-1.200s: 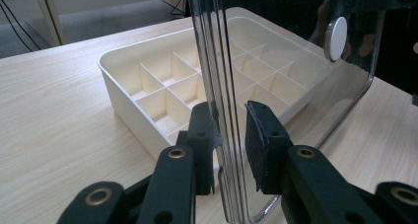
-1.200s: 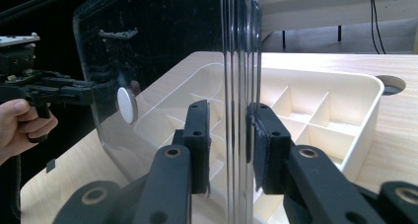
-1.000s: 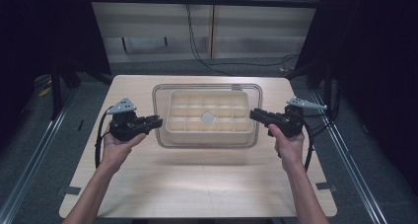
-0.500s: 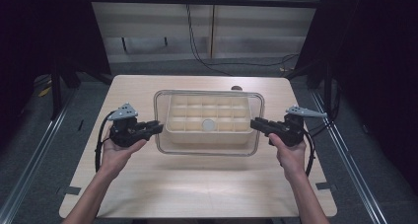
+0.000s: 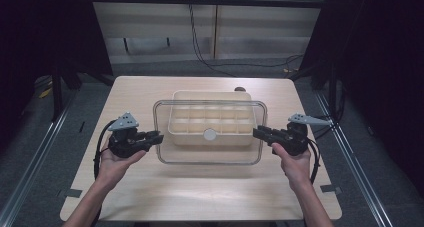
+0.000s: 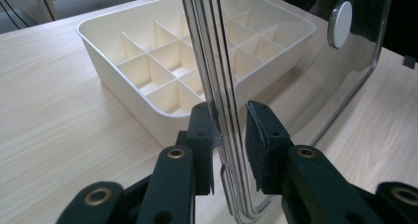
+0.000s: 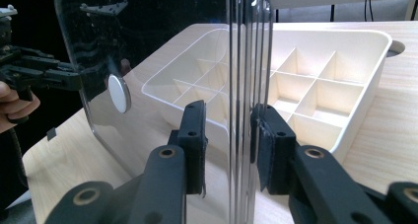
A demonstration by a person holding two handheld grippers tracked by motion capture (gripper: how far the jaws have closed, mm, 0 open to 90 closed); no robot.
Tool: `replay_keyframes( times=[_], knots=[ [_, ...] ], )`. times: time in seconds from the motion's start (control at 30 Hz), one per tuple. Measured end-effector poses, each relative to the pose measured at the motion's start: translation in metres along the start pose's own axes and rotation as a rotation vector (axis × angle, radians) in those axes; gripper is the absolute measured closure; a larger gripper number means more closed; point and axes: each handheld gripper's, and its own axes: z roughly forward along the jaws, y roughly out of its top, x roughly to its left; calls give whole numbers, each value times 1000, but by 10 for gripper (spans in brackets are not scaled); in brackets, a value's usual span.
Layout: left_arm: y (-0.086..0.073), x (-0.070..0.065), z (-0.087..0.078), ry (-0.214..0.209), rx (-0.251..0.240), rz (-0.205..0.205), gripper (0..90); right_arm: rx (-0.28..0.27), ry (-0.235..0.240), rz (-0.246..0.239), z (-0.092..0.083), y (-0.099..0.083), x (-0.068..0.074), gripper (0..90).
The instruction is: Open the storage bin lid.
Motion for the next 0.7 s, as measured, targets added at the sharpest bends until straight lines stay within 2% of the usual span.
replay_keyframes(
  times=[0.27, 0.57, 0.7],
  knots=[
    [-4, -6, -5, -12, 4, 3, 737, -7, 19, 18, -7, -5, 4, 693],
    [-15, -11, -5, -32, 27, 8, 733, 10, 21, 5, -14, -12, 10, 700],
    [-18, -13, -6, -32, 34, 11, 732, 18, 28, 14, -15, -16, 11, 700]
  ],
)
